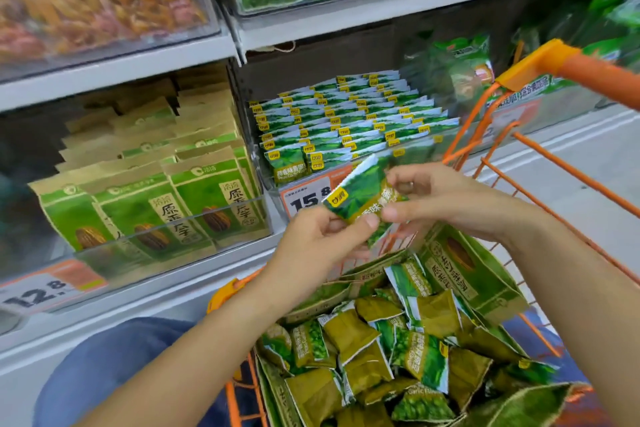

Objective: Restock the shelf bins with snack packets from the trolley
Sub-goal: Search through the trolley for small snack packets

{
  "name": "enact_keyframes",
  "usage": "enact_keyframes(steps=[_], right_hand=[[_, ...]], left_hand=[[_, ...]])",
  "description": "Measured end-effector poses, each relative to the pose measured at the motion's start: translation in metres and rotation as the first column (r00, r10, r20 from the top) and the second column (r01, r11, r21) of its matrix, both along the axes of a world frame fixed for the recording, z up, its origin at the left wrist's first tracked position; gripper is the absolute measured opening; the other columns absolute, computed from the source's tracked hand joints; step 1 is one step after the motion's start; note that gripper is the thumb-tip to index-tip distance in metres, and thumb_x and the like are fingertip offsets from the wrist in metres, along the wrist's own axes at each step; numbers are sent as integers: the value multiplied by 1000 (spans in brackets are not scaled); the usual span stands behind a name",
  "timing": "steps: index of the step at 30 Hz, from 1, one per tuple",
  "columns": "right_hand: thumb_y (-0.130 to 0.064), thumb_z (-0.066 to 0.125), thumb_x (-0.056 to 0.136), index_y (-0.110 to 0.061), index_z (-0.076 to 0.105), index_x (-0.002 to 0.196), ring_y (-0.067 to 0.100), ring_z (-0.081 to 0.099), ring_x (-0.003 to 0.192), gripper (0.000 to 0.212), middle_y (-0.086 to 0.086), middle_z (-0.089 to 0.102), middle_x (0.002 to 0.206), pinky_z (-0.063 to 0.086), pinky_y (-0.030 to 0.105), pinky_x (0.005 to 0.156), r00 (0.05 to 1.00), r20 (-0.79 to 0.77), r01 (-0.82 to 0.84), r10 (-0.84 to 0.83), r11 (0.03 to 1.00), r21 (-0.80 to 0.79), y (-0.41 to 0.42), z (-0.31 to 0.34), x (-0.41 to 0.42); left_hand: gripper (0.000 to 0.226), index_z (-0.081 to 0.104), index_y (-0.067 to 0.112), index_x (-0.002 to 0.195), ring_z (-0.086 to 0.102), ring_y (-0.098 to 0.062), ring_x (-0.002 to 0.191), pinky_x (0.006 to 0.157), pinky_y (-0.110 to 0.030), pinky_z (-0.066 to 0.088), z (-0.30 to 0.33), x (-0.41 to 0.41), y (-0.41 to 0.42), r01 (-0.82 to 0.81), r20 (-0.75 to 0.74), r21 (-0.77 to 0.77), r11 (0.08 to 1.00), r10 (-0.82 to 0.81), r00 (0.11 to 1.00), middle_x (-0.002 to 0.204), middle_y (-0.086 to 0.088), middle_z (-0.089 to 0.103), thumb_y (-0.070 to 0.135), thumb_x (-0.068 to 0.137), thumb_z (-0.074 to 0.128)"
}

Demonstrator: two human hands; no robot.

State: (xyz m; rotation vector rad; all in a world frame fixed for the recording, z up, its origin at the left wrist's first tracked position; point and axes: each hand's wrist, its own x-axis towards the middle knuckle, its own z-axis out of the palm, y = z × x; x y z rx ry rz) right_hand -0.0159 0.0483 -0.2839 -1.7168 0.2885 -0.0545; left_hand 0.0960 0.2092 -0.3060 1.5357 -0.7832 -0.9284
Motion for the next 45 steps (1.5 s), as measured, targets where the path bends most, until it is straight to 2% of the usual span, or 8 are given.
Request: enact_keyframes(steps=[7, 10, 13, 20, 32, 37, 42, 45], right_hand=[[-16, 76, 68, -13, 69, 77, 13, 63, 56, 12, 12, 62, 68, 51, 19, 56, 975, 186, 132, -123, 991, -36, 10, -5, 12], [-17, 76, 79, -10, 73, 86, 10, 65, 61, 10, 4, 67, 68, 51, 22, 60, 981, 143, 160, -130, 962, -223, 14, -11, 14], [-38, 70, 84, -26, 68, 106, 3, 64, 74, 25, -9, 69, 82, 52, 25, 71, 978, 112, 206, -173, 792, -574, 11, -16, 14], [-39, 51, 95, -29, 66, 111, 13, 61, 88, 24, -12, 60, 88, 52, 37, 76, 978, 110, 190, -176, 551, -813, 10, -6, 9], [-39, 46, 98, -27, 62, 116, 13, 59, 88, 27, -6, 59, 102, 50, 33, 72, 991, 52, 109, -124, 513, -851, 10, -4, 8], [-38, 46, 98, -27, 63, 113, 13, 59, 85, 25, -7, 61, 98, 51, 34, 73, 992, 41, 96, -119, 502, -859, 8, 0, 8], [-43, 52, 95, -18, 68, 81, 17, 63, 69, 33, 1, 70, 73, 50, 28, 61, 976, -21, 94, -218, 501, -860, -1, 9, 2], [-37, 60, 91, -11, 68, 69, 15, 66, 63, 35, 1, 69, 62, 53, 27, 66, 902, -374, -171, -218, 612, -772, -12, 2, -6]], left_hand=[[21, 69, 20, 91, 64, -4, 71, 64, -20, 47, 41, 33, -3, 69, 519, -35, 997, -41, 854, 80, 10, 70, 32, 77, 78], [17, 72, 22, 86, 65, -15, 70, 64, -37, 51, 55, 41, -8, 140, 752, 214, 967, -255, 607, 74, 3, 69, 36, 78, 77], [28, 60, 16, 72, 53, -22, 61, 55, -36, 41, 70, 57, -19, -62, 943, 153, 986, -127, 307, 59, 0, 55, 39, 79, 74], [19, 44, 10, 77, 62, -40, 91, 62, -37, 37, 70, 87, -67, -412, 904, 352, 841, -419, -84, 85, -17, 60, 11, 89, 60], [36, 48, 12, 67, 52, -23, 65, 59, -33, 41, 21, 133, -115, -360, 687, 722, 591, -675, 269, 68, -2, 50, 29, 82, 77], [41, 44, 11, 63, 40, -18, 53, 52, -30, 35, 23, 129, -112, -399, 683, 710, 581, -706, 188, 58, -2, 40, 29, 81, 76], [14, 62, 12, 93, 61, -34, 82, 64, -35, 41, 61, 92, -87, -420, 893, 332, 845, -425, -149, 95, -11, 68, 25, 92, 58], [24, 68, 25, 102, 64, -22, 73, 61, -31, 46, 64, 42, -44, -62, 988, 149, 987, -147, 45, 74, 13, 65, 41, 93, 51]])
